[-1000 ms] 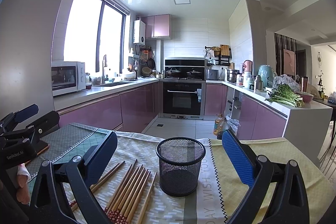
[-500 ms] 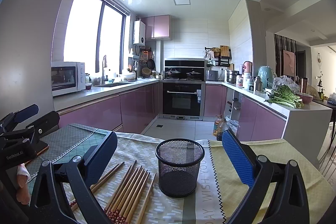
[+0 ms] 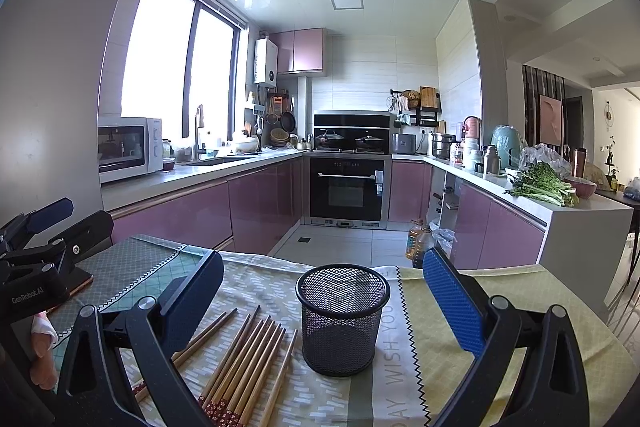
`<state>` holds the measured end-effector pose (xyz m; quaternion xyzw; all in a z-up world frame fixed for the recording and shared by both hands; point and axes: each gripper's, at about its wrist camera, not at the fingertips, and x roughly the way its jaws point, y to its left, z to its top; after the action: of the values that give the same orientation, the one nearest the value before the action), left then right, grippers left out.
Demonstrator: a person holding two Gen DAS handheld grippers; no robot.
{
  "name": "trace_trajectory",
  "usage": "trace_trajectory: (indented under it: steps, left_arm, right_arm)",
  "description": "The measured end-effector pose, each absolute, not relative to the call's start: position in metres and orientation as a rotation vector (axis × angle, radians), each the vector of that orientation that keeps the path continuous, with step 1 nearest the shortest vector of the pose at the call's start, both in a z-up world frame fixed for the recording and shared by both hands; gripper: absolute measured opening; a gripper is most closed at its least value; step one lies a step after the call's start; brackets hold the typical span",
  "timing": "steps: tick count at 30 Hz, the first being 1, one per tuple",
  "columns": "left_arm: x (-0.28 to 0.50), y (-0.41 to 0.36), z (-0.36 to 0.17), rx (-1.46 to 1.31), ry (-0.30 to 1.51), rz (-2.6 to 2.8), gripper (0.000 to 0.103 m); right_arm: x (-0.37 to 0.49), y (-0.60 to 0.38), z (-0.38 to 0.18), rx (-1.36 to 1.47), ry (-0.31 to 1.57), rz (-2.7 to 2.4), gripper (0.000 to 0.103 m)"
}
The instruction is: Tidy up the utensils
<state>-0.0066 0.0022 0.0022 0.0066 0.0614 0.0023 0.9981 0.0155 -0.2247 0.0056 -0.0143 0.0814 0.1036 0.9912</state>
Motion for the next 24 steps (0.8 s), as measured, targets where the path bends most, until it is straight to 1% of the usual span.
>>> trace_trajectory:
  steps: [24]
  left_arm:
    - [-0.0069,0.0022,0.0019,0.014,0.122,0.004,0.097]
  right_arm:
    - [0.0151,-0.2237,0.0059,-0.029,0.161,0.202,0.097]
